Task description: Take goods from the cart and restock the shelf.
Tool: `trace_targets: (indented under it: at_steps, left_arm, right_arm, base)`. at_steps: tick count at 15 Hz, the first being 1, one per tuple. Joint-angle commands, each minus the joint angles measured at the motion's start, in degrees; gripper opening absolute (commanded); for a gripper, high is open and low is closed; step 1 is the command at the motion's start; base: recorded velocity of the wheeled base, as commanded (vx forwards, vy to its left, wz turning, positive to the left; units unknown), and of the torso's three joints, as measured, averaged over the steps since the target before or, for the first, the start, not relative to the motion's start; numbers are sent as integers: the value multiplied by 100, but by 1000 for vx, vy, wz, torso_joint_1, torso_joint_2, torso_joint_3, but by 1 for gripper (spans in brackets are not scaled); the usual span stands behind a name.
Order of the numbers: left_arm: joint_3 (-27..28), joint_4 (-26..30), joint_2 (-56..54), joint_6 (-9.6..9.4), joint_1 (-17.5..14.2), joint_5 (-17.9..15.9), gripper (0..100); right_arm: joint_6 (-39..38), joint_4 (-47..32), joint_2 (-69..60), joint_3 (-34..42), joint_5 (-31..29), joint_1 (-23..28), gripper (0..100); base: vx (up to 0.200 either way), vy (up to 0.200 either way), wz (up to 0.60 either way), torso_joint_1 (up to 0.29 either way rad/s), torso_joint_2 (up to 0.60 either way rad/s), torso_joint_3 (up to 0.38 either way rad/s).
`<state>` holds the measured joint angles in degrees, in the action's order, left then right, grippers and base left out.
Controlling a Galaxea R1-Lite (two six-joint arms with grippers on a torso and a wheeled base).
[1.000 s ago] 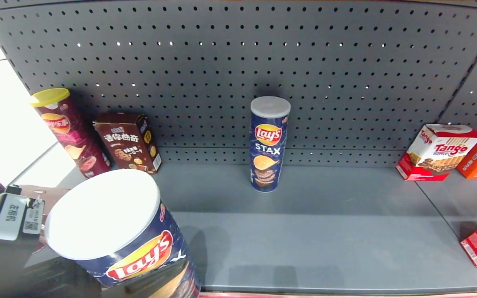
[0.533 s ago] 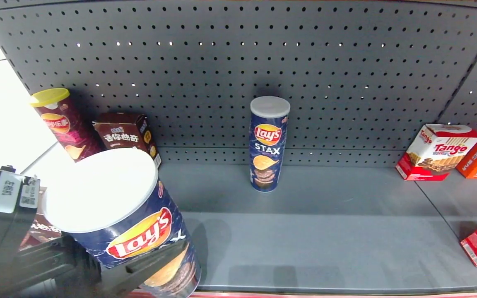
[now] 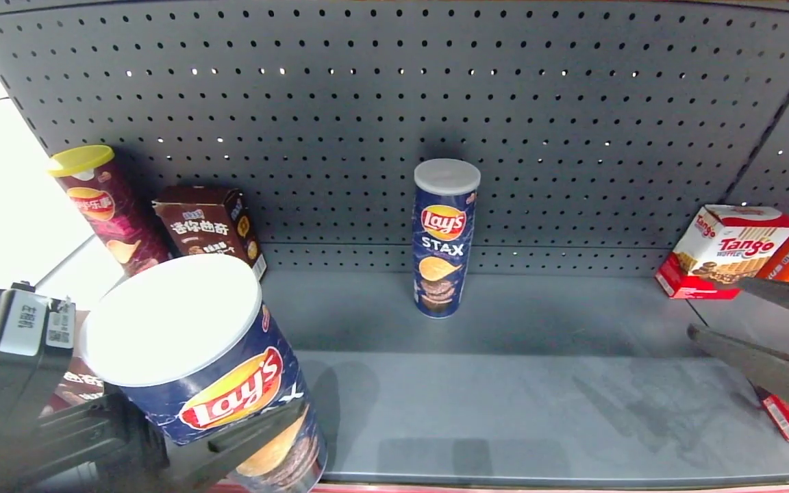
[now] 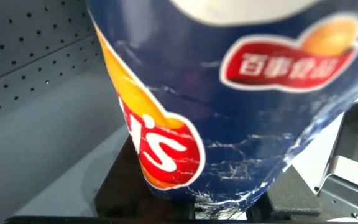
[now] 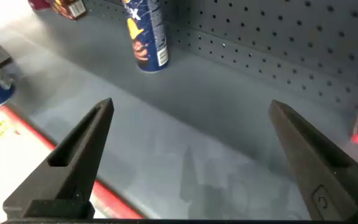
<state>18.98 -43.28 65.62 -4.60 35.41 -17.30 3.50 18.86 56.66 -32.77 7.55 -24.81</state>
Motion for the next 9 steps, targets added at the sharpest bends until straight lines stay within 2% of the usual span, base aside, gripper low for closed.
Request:
trace_targets:
  at_steps: [1,3,5,8,9]
  left_arm:
    - [-35,-5,3,-6,1,7,0]
    - [-149,-14,3,-6,1,86,0]
    - [-35,-14,3,3,-8,86,0]
    - [176,-14,65,170,-8,86,0]
    - [238,-14,109,170,-8,78,0]
  right_arm:
    - [195,320,1172,-415,-210,-121,100]
    - [81,953,1840,-634,159,-138,100]
    - [37,1542,2490,-924,529,-138,100]
    - [37,1674,3176,-1601,1241,-121,100]
    - [37,1639,3343,-1786,1451,-42,100]
  base:
    - [0,0,0,0,0,0]
    - [0,0,0,0,0,0]
    - [0,0,0,0,0,0]
    - [0,0,0,0,0,0]
    - [0,0,0,0,0,0]
